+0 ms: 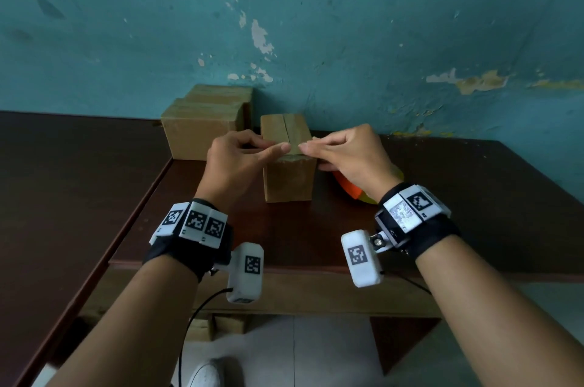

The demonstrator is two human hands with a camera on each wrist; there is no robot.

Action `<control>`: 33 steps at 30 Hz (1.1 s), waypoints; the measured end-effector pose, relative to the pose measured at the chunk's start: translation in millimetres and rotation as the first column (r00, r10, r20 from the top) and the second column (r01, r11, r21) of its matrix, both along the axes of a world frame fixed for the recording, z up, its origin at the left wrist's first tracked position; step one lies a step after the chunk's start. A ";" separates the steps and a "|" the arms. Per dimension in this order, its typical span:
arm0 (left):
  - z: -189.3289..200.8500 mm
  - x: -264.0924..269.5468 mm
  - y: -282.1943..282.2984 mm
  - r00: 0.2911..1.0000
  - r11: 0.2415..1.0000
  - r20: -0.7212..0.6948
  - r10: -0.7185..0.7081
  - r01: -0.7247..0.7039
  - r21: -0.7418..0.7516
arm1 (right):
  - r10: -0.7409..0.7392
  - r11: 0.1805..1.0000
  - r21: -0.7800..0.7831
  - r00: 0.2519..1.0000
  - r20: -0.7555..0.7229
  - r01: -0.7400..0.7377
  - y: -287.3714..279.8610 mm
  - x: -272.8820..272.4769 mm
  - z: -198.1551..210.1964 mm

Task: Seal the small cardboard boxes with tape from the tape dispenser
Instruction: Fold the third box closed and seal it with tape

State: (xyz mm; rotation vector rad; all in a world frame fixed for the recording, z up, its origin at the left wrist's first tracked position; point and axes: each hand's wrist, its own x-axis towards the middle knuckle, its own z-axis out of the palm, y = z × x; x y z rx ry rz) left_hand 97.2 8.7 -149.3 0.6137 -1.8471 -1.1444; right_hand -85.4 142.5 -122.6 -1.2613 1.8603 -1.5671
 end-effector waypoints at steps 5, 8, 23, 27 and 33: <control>-10.0 -1.2 -10.3 0.998 0.999 0.045 -0.032 0.033 -0.030 | -0.010 1.000 -0.026 0.997 -0.076 0.008 -1.5 -1.0 -3.2; -14.3 -1.4 -14.0 0.998 0.998 0.040 -0.039 0.041 -0.043 | -0.003 0.999 -0.039 0.992 -0.123 -0.002 -1.4 -3.9 -5.0; -13.9 3.7 -15.8 0.996 0.995 0.037 -0.082 0.083 -0.049 | 0.072 0.997 -0.001 0.980 -0.187 -0.074 4.6 -11.5 -4.9; -9.1 8.6 -14.8 0.988 0.988 0.037 -0.153 0.153 0.009 | 0.081 0.997 0.016 0.979 -0.188 -0.079 6.4 -12.6 -2.7; -10.1 3.4 -10.8 0.997 0.998 0.053 -0.048 0.049 -0.026 | -0.047 0.998 0.019 0.927 -0.373 0.058 -2.2 -5.3 -2.4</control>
